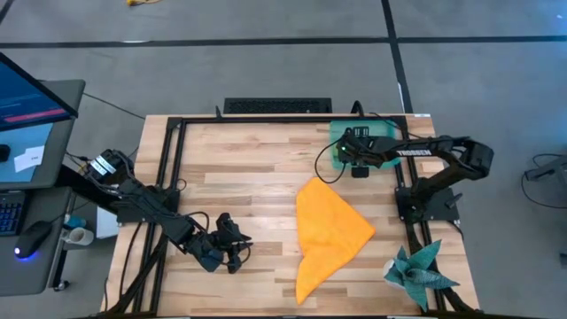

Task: Roll microfiber towels into tight, uniform cylinder then place into a basket
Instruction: Fold the orange microfiber towel

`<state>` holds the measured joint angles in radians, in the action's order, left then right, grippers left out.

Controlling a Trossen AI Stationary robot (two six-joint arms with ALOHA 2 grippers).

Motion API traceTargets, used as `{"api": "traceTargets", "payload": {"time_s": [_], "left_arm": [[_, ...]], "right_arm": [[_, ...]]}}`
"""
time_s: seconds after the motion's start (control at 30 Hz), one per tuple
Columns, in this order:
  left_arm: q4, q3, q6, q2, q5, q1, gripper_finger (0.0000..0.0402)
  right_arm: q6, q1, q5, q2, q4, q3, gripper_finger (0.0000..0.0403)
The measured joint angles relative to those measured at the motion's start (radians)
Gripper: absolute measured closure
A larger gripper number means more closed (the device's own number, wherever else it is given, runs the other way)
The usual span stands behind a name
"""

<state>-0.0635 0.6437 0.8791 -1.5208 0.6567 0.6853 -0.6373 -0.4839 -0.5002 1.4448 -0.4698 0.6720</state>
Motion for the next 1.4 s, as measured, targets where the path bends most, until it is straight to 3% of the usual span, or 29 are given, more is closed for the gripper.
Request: {"api": "traceTargets", "payload": {"time_s": [0.43,0.7,0.93,1.1,1.4], "left_arm": [[0.000,0.000,-0.002,0.000,-0.006,-0.002,0.0329],[0.005,0.000,-0.019,0.000,-0.005,-0.002,0.0329],[0.001,0.000,-0.070,0.000,0.003,-0.021,0.0329],[-0.003,0.000,-0.123,0.000,0.003,-0.045,0.0329],[-0.003,0.000,-0.257,0.000,0.012,-0.098,0.0328]], "right_arm": [[0.064,0.000,0.000,0.000,-0.061,0.111,0.0243],[0.291,0.030,0.000,-0.013,-0.289,0.240,0.0263],[0.421,0.179,0.000,-0.163,-0.347,0.260,0.0303],[0.652,0.315,0.002,-0.275,-0.361,0.256,0.0318],[1.073,0.620,0.005,-0.269,-0.347,0.254,0.0322]]}}
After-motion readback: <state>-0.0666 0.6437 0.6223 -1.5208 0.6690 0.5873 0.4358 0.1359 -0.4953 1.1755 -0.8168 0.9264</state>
